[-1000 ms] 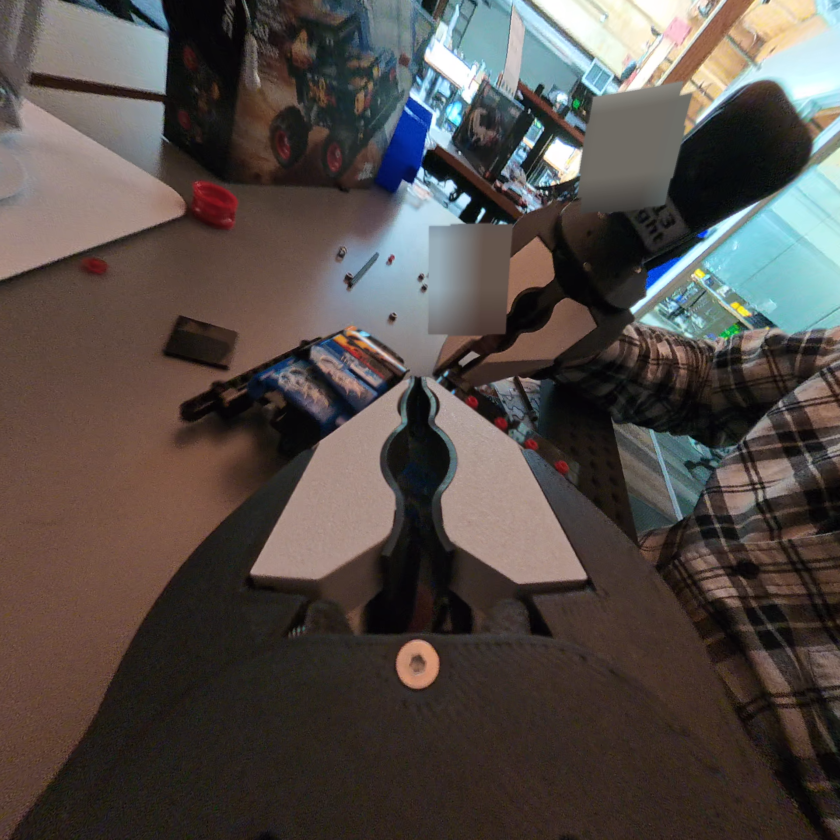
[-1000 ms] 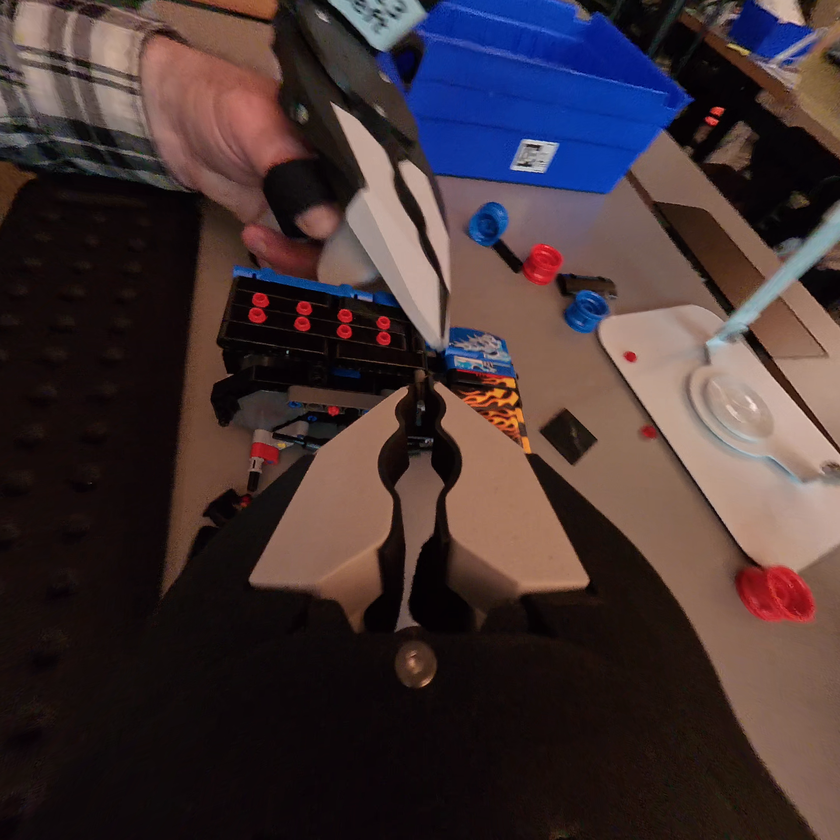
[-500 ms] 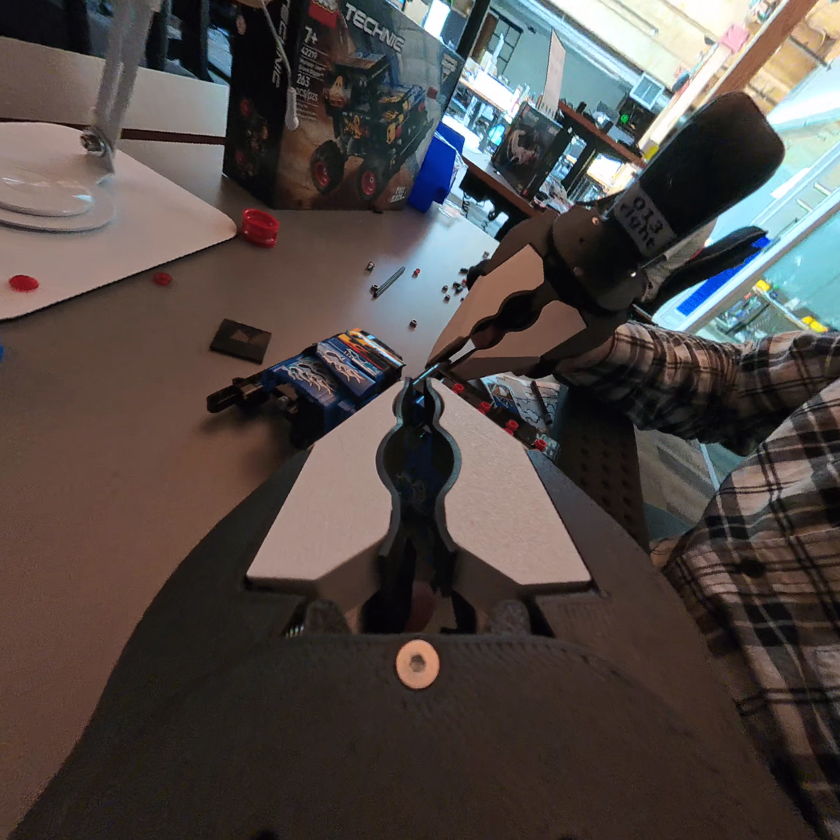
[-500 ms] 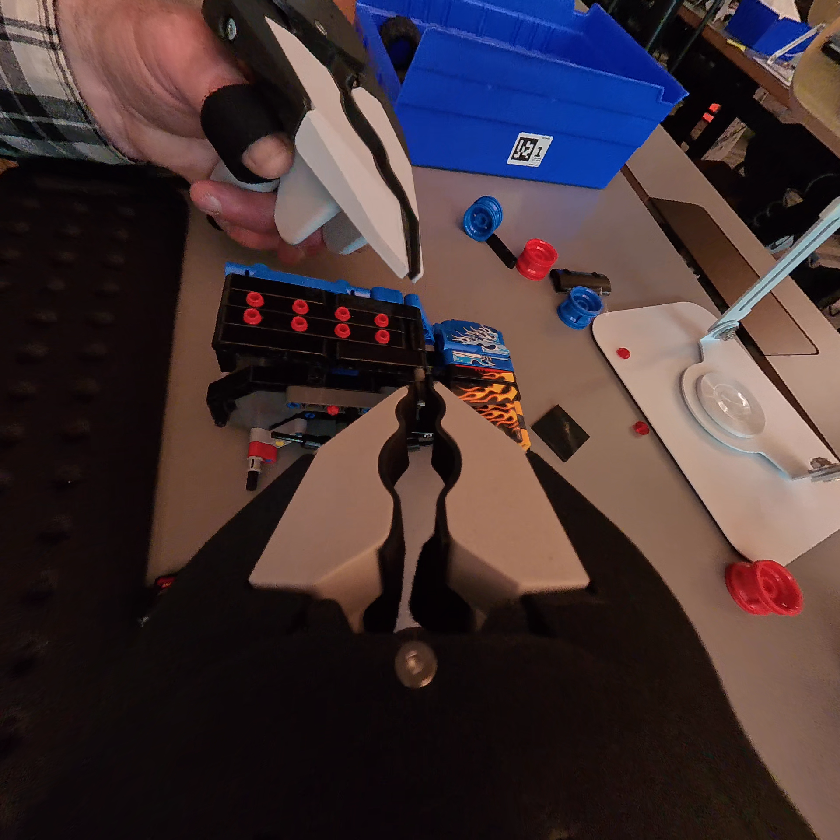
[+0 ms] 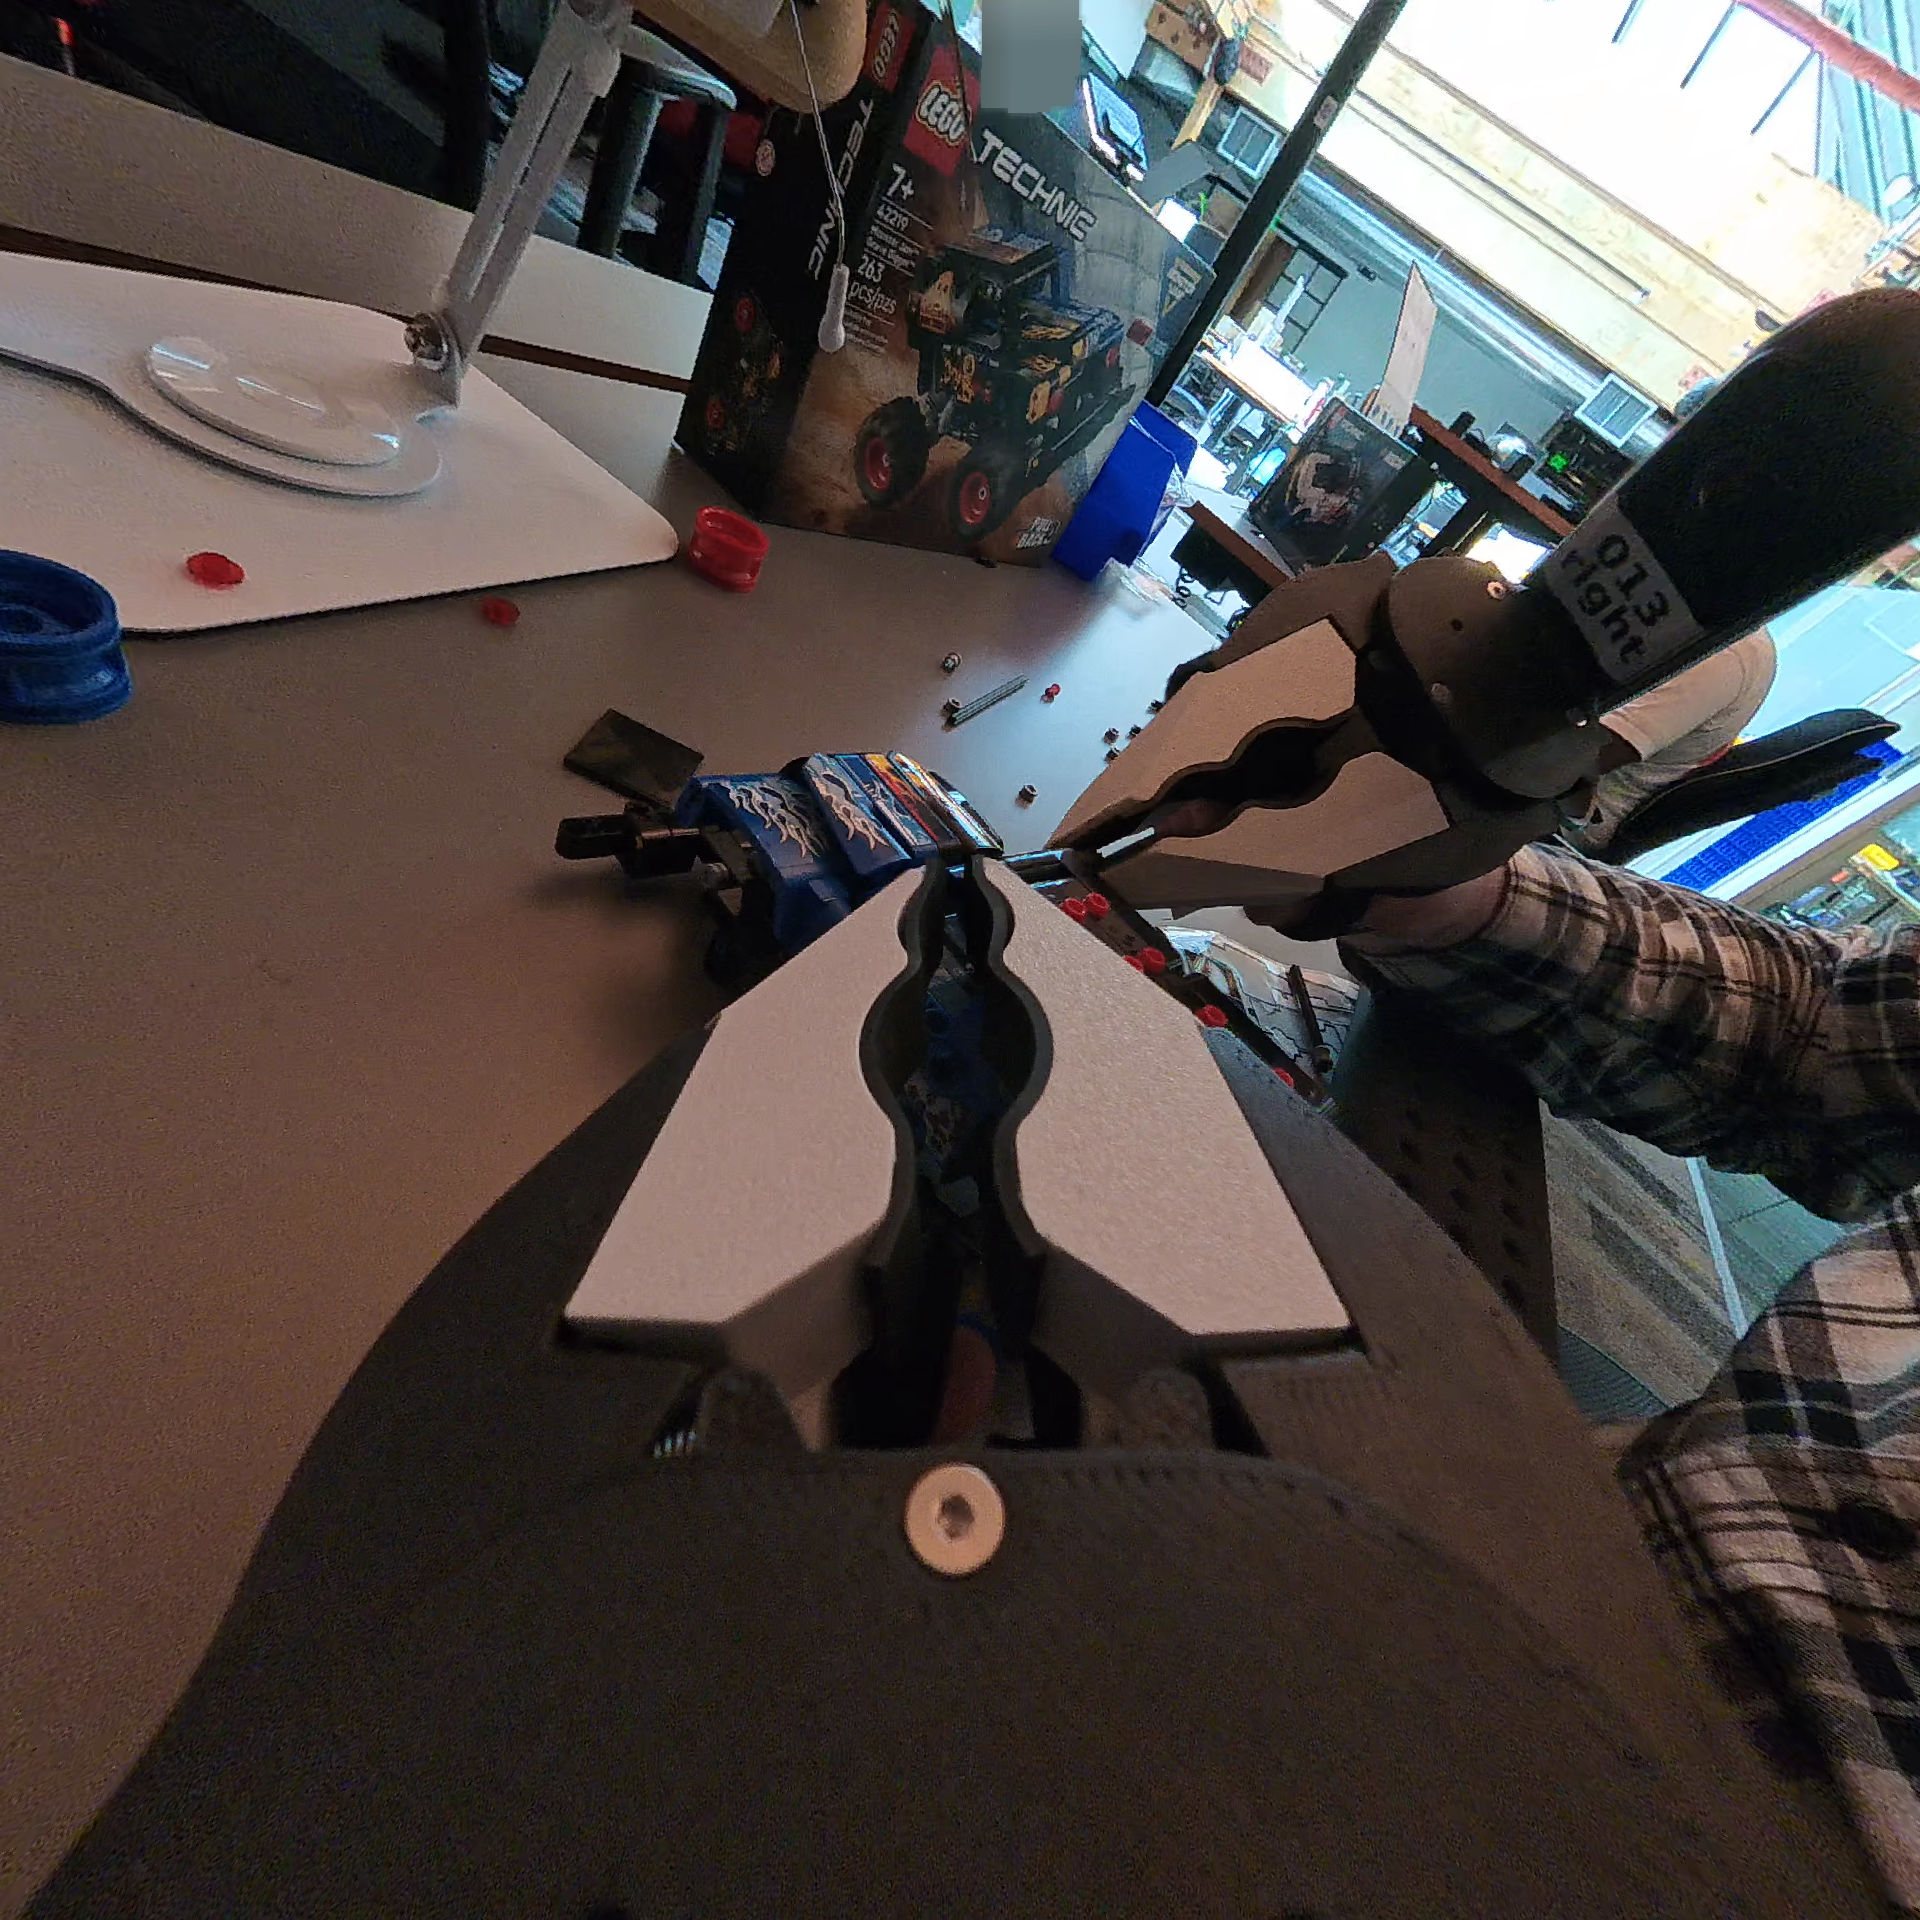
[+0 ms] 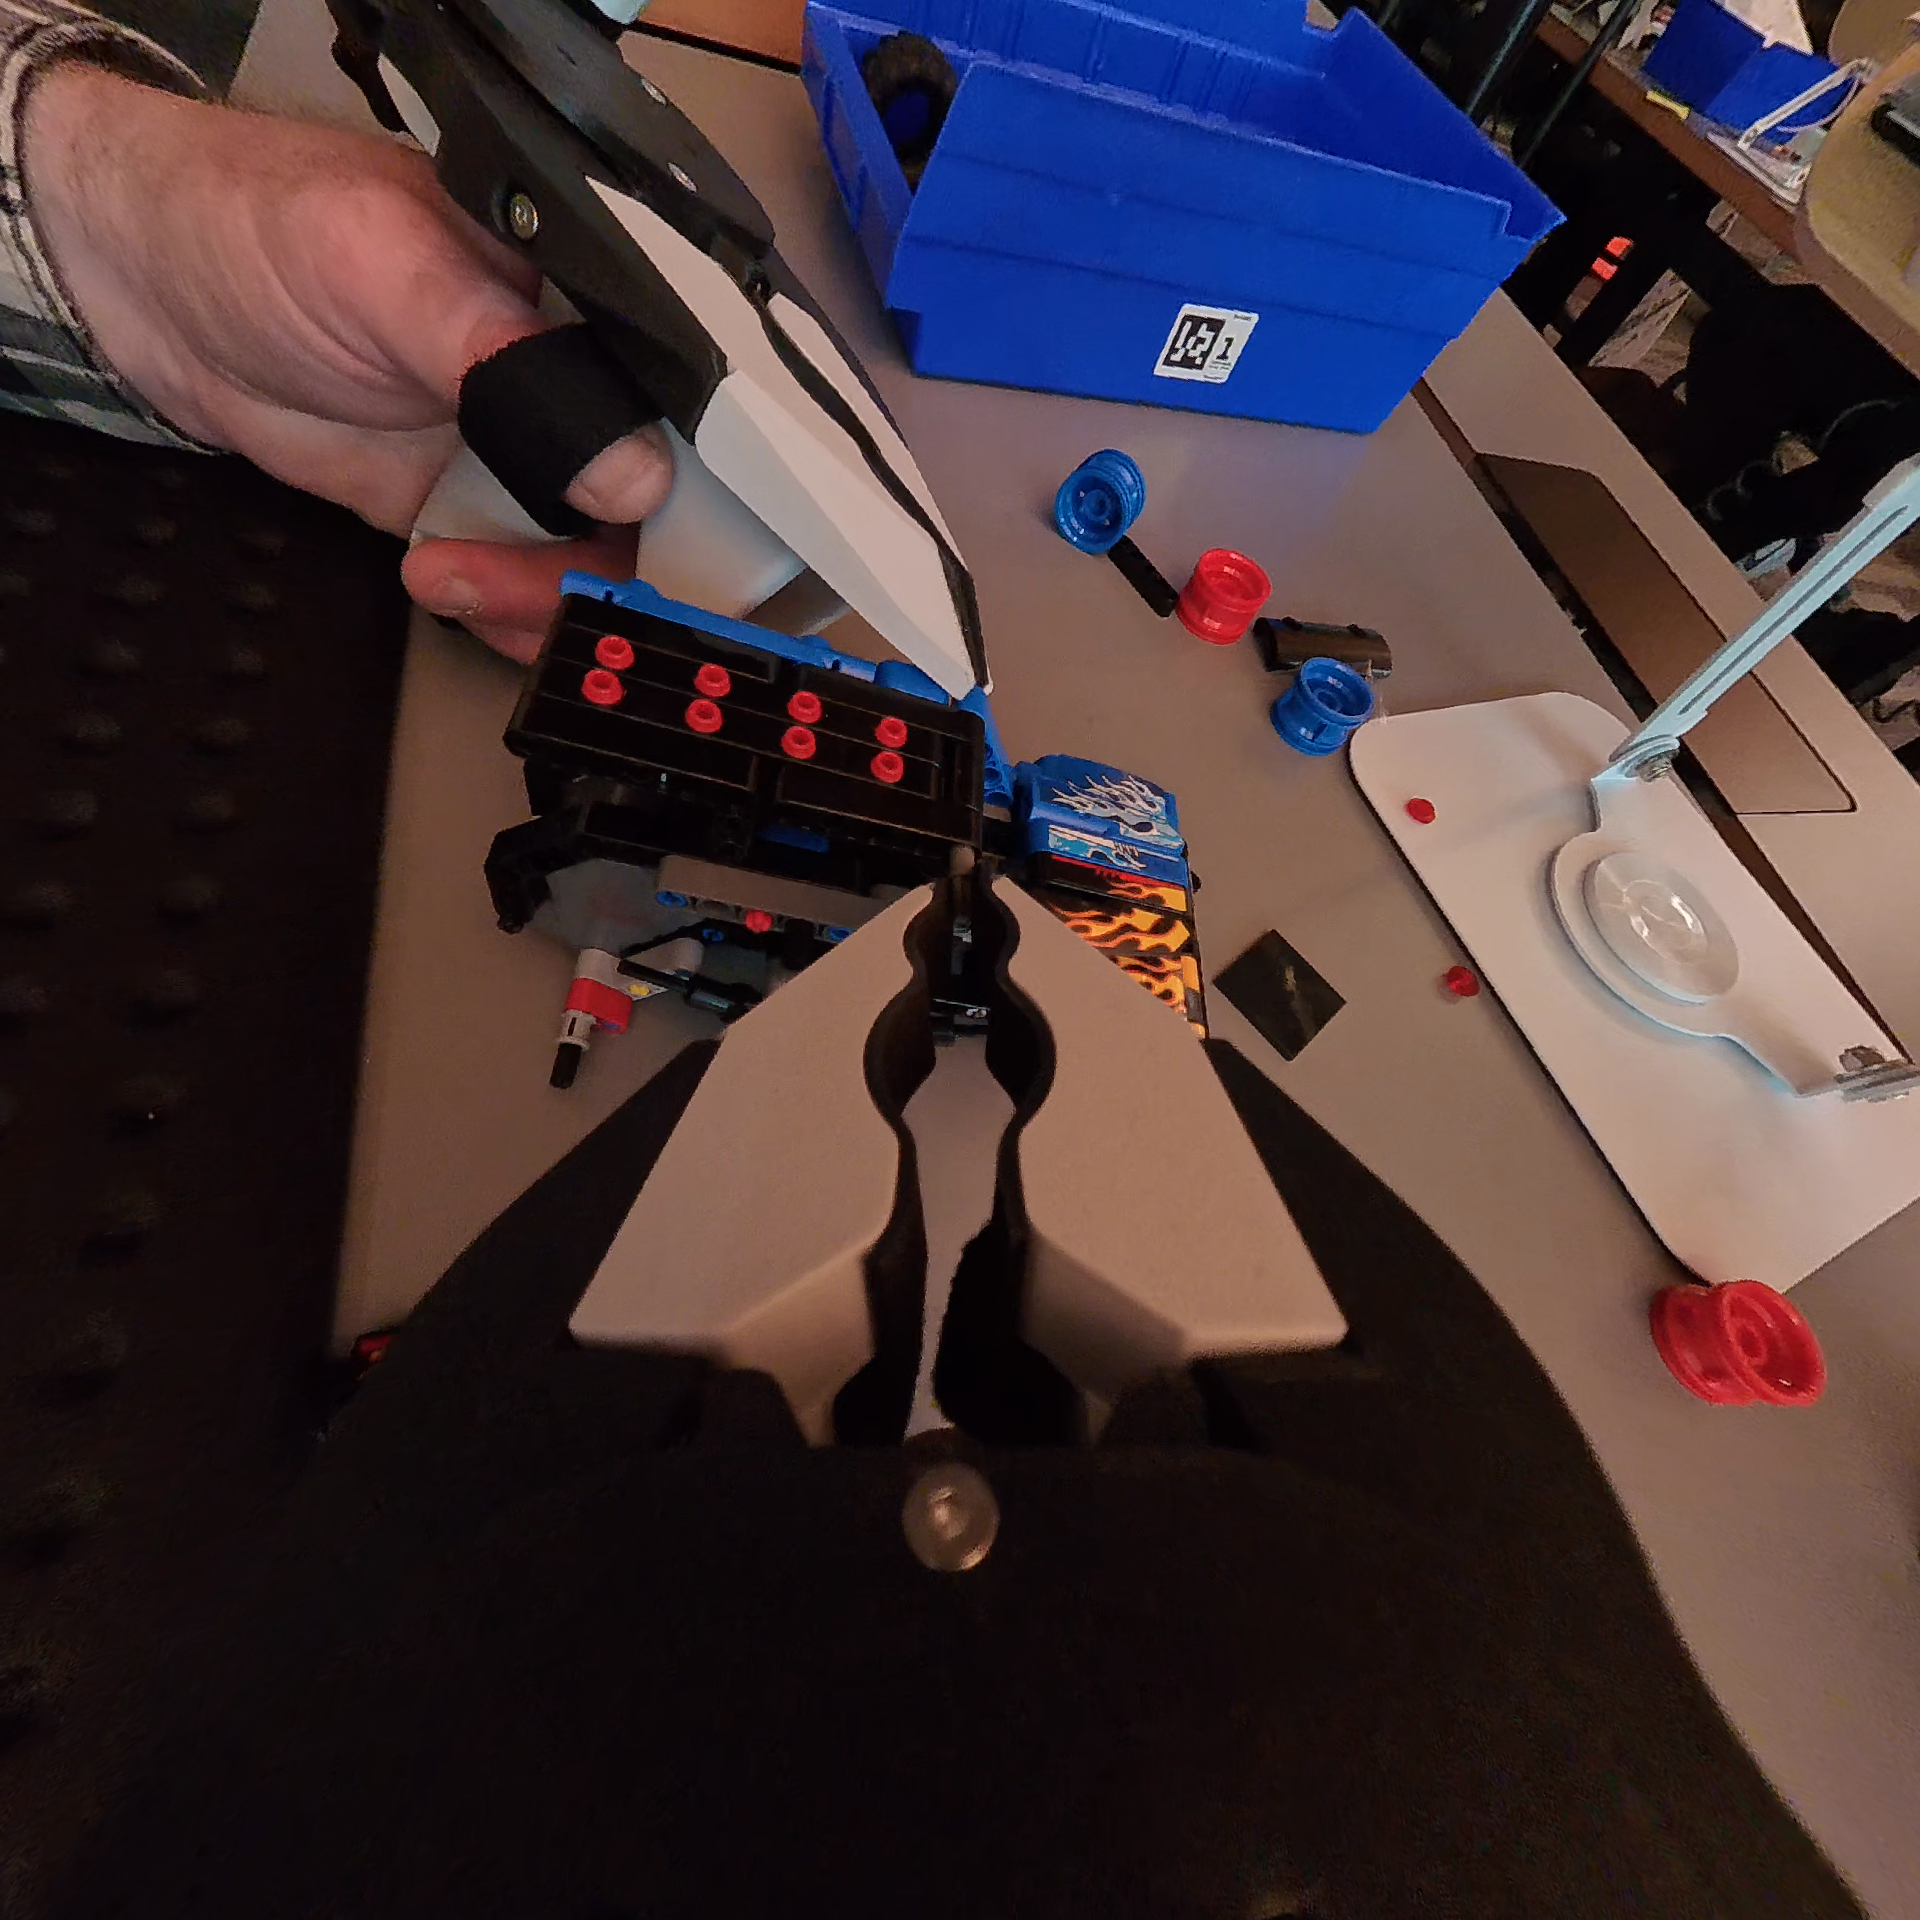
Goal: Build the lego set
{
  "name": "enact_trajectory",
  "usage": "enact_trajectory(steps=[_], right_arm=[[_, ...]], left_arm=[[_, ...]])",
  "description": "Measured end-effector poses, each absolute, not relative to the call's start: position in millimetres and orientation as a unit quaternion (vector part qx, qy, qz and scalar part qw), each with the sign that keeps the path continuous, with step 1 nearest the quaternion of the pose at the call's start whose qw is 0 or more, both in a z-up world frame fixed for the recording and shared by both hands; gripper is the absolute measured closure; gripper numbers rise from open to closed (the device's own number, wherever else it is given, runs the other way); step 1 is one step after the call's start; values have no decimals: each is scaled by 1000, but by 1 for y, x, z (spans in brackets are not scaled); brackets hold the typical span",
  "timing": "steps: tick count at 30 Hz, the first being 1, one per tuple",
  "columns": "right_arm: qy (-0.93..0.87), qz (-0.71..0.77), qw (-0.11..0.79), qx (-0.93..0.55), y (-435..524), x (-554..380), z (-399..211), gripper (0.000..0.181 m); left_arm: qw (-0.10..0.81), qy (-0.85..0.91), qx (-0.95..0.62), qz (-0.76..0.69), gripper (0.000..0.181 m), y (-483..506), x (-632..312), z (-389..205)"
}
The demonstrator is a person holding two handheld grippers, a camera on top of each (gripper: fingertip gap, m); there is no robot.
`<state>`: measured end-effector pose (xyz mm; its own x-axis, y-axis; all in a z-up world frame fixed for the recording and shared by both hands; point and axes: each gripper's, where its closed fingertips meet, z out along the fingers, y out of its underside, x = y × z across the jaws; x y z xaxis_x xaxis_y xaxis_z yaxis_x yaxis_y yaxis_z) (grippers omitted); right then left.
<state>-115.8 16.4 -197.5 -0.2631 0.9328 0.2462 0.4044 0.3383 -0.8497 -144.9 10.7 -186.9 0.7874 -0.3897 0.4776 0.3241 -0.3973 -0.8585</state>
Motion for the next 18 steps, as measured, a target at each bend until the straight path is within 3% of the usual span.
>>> enact_trajectory(steps=[7, 18], right_arm=[[-716, 331, 389, -475, 17, -117, -197, 181], [-675, 407, 299, -537, 13, -121, -198, 181]], left_arm=[[550, 17, -771, -320, 178, 12, -145, -188], [557, 22, -777, -294, 177, 14, -147, -188]])
